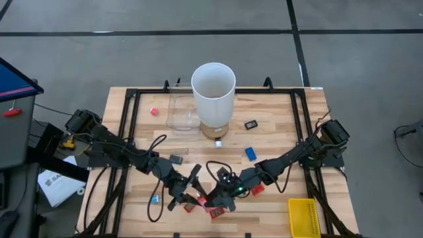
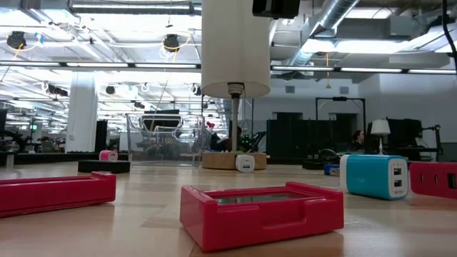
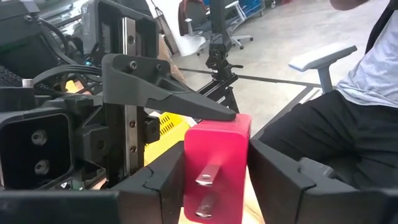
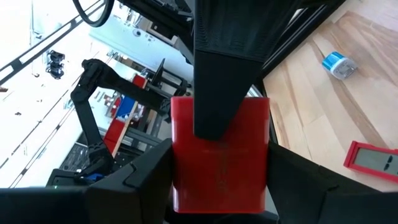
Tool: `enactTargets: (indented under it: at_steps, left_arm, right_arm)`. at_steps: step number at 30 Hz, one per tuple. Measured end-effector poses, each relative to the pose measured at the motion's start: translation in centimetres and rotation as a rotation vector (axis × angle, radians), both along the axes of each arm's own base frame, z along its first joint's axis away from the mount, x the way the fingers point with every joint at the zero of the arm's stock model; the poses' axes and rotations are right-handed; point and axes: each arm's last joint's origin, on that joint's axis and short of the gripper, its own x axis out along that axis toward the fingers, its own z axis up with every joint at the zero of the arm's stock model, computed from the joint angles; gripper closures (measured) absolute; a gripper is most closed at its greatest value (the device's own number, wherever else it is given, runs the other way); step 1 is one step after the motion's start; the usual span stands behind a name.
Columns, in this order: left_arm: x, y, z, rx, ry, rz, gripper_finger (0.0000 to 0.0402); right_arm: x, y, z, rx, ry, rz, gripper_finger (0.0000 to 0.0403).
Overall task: Pick & Place Office items
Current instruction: Put the top red charger adapter into the transparent bin
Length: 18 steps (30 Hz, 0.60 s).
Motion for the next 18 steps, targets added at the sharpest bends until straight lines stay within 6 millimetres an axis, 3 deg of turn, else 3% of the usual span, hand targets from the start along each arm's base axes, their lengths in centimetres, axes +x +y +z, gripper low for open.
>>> enactTargets:
  at_steps: [12,18]
  left_arm:
    - [0.00,0.00,0.04,-0.001,-0.005,0.000,0.0258]
    - [0.00,0.00,0.04,-0.002,-0.004,0.002,0.0260]
  right_arm:
    - [0.00,0.03,0.11,-0.033,-0.029,0.006,0.0181]
    - [0.00,0.04,0.17,-0.049,-0.042,0.002,0.0161]
